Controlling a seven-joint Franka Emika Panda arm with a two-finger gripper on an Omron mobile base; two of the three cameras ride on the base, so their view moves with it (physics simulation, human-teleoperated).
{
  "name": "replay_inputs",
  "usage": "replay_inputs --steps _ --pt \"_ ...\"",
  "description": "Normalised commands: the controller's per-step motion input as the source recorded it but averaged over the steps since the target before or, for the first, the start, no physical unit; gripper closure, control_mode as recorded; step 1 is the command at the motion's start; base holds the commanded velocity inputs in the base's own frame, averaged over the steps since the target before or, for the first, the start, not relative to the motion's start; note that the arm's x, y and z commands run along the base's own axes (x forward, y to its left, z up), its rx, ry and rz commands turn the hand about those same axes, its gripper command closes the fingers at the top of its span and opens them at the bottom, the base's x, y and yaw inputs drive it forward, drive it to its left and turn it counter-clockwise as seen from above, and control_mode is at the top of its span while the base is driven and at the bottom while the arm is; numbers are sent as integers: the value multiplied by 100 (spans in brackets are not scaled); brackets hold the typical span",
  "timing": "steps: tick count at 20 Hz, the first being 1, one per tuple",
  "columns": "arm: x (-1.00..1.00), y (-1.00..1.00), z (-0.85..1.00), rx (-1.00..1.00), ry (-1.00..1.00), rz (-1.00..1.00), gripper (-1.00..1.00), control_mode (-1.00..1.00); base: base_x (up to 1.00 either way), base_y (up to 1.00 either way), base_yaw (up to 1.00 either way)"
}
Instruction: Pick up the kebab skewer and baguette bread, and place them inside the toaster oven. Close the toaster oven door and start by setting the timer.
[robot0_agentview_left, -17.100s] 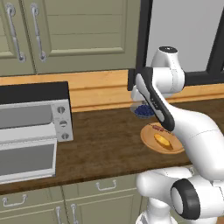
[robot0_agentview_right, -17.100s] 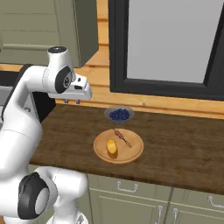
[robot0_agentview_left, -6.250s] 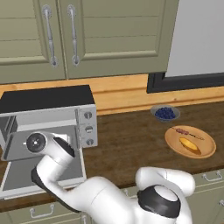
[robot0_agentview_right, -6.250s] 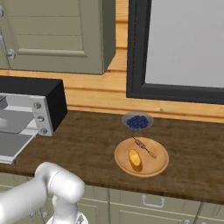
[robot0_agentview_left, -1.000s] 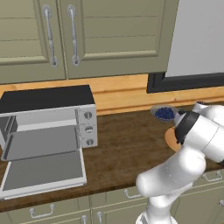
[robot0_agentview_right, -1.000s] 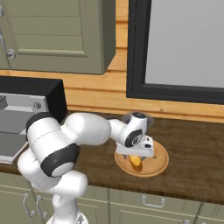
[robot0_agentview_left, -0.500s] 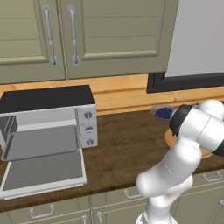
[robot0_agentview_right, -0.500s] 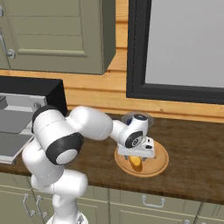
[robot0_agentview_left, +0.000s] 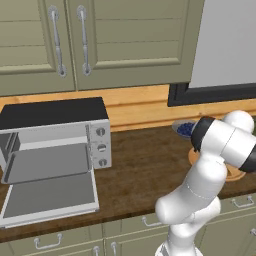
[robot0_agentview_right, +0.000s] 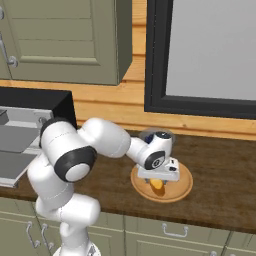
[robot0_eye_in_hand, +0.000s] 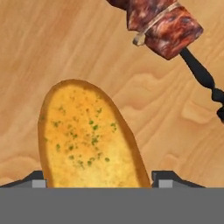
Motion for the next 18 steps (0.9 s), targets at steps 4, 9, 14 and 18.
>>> replay_inputs --steps 4,9,14,18 --pt "0 0 -31 0 0 0 100 -100 0 0 0" --pt "-2 10 -3 -2 -1 -2 100 -100 0 0 0" --pt "-30 79 78 -16 -5 -6 100 -100 0 0 0" --pt "-56 76 79 -9 -4 -1 100 -100 0 0 0"
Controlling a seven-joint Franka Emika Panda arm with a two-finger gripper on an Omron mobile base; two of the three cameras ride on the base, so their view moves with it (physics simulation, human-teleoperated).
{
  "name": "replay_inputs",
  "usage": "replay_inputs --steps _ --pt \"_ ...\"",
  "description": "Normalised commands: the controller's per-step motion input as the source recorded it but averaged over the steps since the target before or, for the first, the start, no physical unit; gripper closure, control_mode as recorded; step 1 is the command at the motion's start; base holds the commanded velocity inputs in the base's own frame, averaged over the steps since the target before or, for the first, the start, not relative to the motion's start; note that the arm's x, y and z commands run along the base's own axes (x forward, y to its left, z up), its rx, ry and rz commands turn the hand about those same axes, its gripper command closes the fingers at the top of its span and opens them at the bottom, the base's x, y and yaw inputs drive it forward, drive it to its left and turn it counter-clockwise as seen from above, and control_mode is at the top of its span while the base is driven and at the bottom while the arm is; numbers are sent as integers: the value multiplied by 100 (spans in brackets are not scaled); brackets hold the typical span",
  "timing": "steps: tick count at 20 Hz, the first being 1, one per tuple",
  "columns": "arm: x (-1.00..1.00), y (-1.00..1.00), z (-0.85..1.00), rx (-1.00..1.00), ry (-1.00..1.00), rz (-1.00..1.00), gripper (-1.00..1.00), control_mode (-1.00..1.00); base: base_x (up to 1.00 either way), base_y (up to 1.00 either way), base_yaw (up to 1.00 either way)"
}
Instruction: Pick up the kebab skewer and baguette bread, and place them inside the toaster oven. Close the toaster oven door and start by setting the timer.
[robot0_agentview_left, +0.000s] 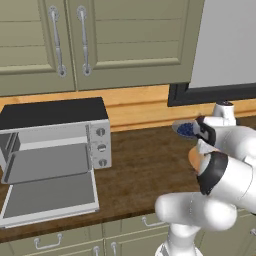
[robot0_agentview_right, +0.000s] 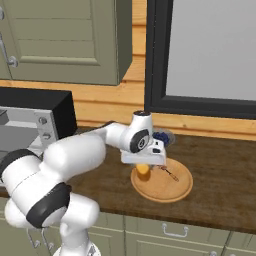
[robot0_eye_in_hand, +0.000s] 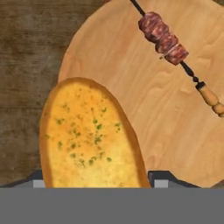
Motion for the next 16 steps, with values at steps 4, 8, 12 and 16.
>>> replay_inputs --steps 4,8,12,16 --pt "-68 87 57 -5 -1 2 100 -100 0 0 0" --pt "-59 66 51 -1 0 12 100 -100 0 0 0" --pt "-38 66 47 0 0 14 100 -100 0 0 0" --pt "-44 58 48 0 0 14 100 -100 0 0 0"
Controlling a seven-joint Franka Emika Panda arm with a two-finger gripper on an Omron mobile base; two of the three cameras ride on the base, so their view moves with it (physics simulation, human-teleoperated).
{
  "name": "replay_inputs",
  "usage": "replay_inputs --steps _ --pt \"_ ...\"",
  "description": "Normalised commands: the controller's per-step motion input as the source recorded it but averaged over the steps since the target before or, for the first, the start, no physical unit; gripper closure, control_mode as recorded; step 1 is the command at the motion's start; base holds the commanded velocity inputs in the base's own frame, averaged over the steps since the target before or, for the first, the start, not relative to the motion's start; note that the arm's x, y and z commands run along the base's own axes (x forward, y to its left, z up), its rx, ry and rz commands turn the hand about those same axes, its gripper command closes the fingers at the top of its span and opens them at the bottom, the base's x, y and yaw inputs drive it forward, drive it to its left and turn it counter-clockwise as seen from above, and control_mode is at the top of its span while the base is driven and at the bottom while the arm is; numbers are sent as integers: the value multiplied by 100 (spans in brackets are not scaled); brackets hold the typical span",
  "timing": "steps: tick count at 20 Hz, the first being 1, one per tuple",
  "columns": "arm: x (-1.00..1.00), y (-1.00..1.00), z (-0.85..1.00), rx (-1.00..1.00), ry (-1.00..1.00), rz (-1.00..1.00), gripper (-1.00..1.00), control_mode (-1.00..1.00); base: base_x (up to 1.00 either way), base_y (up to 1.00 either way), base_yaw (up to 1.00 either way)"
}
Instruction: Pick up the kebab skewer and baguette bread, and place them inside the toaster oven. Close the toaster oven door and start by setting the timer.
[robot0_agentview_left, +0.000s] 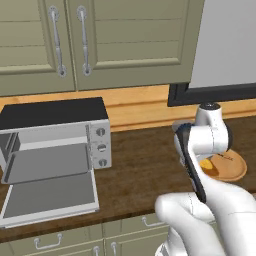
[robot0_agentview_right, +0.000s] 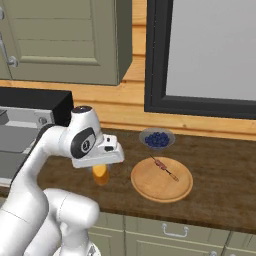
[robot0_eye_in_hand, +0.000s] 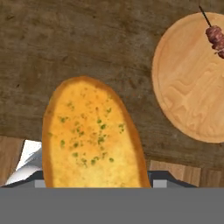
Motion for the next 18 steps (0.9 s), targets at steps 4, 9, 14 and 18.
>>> replay_inputs --steps 4,9,14,18 --pt "-42 47 40 4 0 19 100 -100 0 0 0" --pt "-2 63 47 7 0 11 100 -100 0 0 0" --pt "0 64 48 6 0 17 100 -100 0 0 0" --pt "21 81 37 1 1 27 100 -100 0 0 0"
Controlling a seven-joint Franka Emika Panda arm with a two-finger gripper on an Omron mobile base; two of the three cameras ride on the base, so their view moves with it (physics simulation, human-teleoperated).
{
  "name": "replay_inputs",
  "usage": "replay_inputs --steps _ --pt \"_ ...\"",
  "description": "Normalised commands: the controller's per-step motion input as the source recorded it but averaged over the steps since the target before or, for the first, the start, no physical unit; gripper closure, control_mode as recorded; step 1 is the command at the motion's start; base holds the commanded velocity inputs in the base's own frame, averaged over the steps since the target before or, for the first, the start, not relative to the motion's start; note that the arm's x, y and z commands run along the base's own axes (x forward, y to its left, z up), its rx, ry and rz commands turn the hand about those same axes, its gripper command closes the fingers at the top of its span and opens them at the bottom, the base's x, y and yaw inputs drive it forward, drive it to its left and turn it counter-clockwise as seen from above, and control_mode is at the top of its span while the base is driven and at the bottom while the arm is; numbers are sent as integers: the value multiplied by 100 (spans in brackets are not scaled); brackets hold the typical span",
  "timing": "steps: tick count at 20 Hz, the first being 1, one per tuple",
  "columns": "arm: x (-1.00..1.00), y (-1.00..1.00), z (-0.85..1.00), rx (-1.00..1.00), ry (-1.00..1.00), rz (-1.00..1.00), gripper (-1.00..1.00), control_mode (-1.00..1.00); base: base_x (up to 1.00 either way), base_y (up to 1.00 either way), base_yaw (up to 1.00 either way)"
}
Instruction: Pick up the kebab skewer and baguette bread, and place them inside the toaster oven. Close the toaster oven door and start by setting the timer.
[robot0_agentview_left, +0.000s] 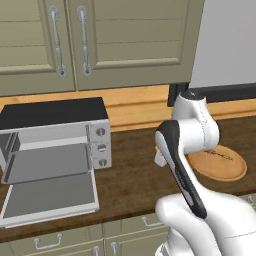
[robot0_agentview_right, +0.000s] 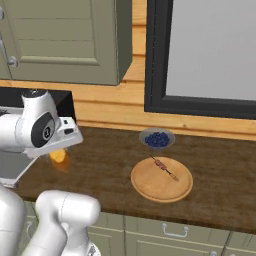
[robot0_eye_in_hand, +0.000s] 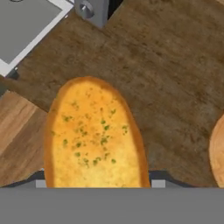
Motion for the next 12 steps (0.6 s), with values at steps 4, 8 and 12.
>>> replay_inputs --steps 4,8,12 --pt "32 95 11 0 8 38 100 -100 0 0 0" --pt "28 100 0 0 8 40 100 -100 0 0 0" --pt "18 100 0 -7 1 34 100 -100 0 0 0"
